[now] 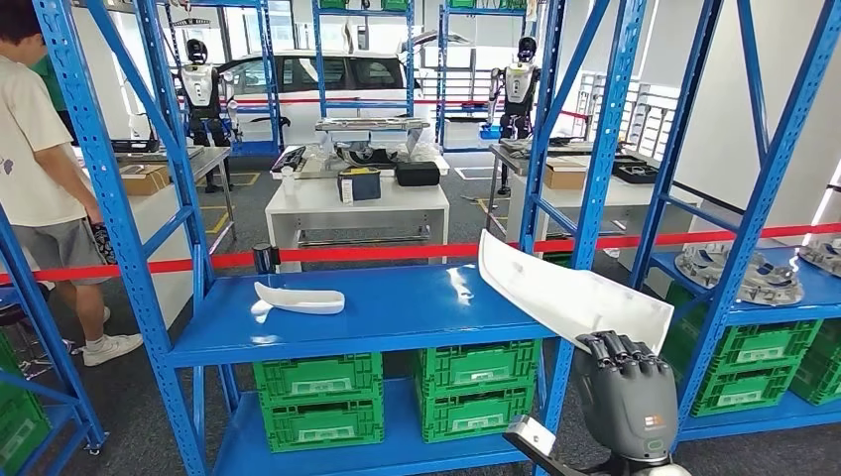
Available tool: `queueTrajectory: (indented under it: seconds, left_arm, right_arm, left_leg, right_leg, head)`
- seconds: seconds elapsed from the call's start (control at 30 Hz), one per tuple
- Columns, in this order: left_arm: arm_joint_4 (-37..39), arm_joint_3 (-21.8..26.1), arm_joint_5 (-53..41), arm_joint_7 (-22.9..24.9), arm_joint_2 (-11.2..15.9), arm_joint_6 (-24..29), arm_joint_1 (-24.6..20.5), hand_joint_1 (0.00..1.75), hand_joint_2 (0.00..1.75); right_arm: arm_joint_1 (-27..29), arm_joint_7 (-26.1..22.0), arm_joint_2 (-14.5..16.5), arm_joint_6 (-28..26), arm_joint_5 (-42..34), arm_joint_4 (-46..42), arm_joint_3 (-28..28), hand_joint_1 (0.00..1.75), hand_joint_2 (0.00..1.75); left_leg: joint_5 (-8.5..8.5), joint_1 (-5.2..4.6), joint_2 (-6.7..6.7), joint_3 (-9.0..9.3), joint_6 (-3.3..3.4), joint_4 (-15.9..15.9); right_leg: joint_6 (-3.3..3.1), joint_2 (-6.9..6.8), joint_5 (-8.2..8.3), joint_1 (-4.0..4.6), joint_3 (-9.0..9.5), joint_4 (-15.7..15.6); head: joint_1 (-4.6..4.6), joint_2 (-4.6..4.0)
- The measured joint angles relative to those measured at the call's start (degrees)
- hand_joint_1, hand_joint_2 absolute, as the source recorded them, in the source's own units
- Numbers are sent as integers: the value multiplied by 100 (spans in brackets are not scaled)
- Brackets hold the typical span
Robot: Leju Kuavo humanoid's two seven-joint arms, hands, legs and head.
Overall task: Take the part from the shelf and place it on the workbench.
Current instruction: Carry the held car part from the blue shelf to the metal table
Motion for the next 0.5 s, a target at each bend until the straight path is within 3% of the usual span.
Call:
queueTrajectory:
  seconds: [0.03, 0.07, 0.1, 0.13, 0.2, 0.23, 0.3, 0.33, 0.4, 0.47, 0.5]
  left_arm:
    - [2, 0, -6, -1, 0, -1, 7, 0, 175]
    - [4, 0, -10, 0, 0, -2, 12, 0, 175]
    - [6, 0, -14, 1, 0, -3, 15, 0, 175]
    - [8, 0, -19, 2, -1, -5, 15, 0, 175]
    - [8, 0, -32, 4, -2, -10, 14, 0, 175]
    - [9, 0, -39, 5, -2, -11, 14, 0, 175]
    - [11, 0, -48, 11, 1, -11, 22, 0, 175]
    - [13, 0, -53, 19, 4, -11, 27, 0, 175]
    - [16, -1, -74, 32, 9, -17, 32, 0, 175]
    - [19, -2, -97, 33, 8, -38, 31, 0, 175]
    - [20, -2, -107, 27, 7, -49, 31, 0, 175]
  right_arm:
    - [-1, 0, 9, 1, 0, 19, 0, 147, 175]
    - [-6, 0, 18, 2, 0, 33, 0, 147, 175]
    - [-17, 1, 26, 0, 0, 42, 0, 147, 175]
    - [-36, 1, 33, -2, 1, 45, 1, 147, 175]
    - [-67, 5, 48, -11, 2, 46, 2, 147, 175]
    - [-76, 6, 54, -15, 2, 49, 2, 147, 175]
    - [-79, 8, 64, -17, 3, 56, 2, 147, 175]
    - [-79, 6, 74, -19, 4, 60, 2, 147, 175]
    - [-76, 7, 94, -23, 3, 63, 2, 147, 175]
    - [-59, 16, 100, -27, 2, 63, 2, 147, 175]
    - [-46, 21, 100, -27, 3, 63, 2, 147, 175]
  left_leg:
    - [54, -2, 0, -89, -8, 20]
    - [102, -1, -1, -175, -20, 46]
    - [142, -1, -2, -251, -36, 77]
    - [178, -6, -3, -318, -58, 111]
    - [246, -13, -4, -388, -123, 153]
    - [284, -12, -4, -399, -160, 154]
    - [335, -2, -8, -421, -241, 147]
    - [259, 5, -14, -463, -279, 200]
    - [-170, 26, -24, -615, -344, 595]
    - [-656, 42, -25, -779, -393, 1282]
    - [-753, 47, -25, -808, -409, 1555]
  right_leg:
    - [-4, 1, 68, 1, 74, 70]
    - [-14, 1, 210, 2, 261, -79]
    - [-30, 1, 335, 3, 539, -401]
    - [-55, 1, 360, 12, 848, -817]
    - [-124, 3, 284, 43, 1236, -1405]
    - [-162, 8, 240, 64, 1281, -1515]
    - [-248, 8, 320, 62, 1226, -1546]
    - [-294, 3, 382, 53, 1184, -1555]
    - [-363, -11, 515, 33, 1065, -1576]
    - [-385, -11, 635, 35, 911, -1572]
    - [-381, -11, 693, 37, 833, -1569]
  head:
    - [1, 0]
    - [1, 0]
    - [1, 0]
    - [1, 0]
    - [-2, 1]
    - [-5, 1]
    - [-8, -1]
    - [-11, -1]
    - [-18, -1]
    - [-26, 0]
    - [-28, 0]
